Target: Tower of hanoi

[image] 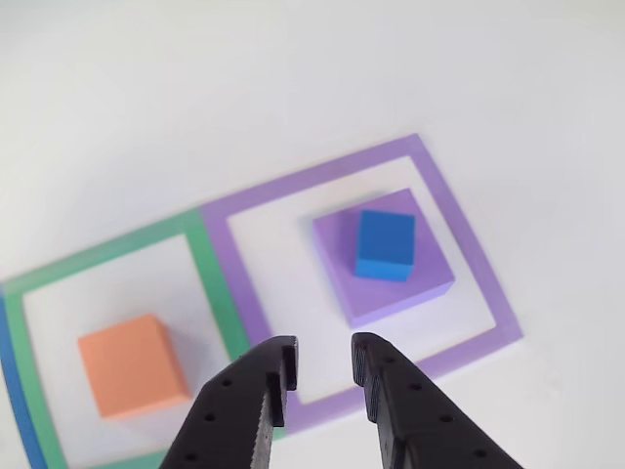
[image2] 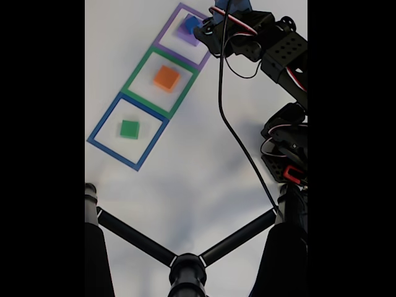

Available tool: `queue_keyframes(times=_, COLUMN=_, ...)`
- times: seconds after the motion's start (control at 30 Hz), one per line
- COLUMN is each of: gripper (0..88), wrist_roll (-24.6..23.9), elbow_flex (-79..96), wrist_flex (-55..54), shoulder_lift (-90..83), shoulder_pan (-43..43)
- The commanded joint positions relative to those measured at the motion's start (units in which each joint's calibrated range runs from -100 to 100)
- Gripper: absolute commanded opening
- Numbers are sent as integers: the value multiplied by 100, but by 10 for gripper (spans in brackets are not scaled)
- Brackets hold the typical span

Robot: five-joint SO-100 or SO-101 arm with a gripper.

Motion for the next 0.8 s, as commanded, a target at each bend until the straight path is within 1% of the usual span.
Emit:
queue_keyframes(times=0.0, gripper=0, wrist_roll=78, elbow_flex=-525, wrist_flex=1340, shoulder_lift=-1070, shoulder_pan=-494)
queue_keyframes(times=0.17, gripper=0, wrist_roll=-345, elbow_flex=-1561, wrist_flex=3089, shoulder_lift=-1455, shoulder_pan=-875)
queue_keyframes(times=0.27, gripper=0, wrist_roll=-749, elbow_flex=-2224, wrist_flex=3760, shoulder_lift=-1415, shoulder_pan=-1043)
queue_keyframes(times=0.33, gripper=0, wrist_roll=-914, elbow_flex=-2533, wrist_flex=4019, shoulder_lift=-1391, shoulder_pan=-1119)
queue_keyframes(times=0.57, gripper=0, wrist_roll=-951, elbow_flex=-3005, wrist_flex=4343, shoulder_lift=-1271, shoulder_pan=-1317)
queue_keyframes(times=0.77, gripper=0, wrist_roll=-1447, elbow_flex=-3796, wrist_flex=4829, shoulder_lift=-1062, shoulder_pan=-1737)
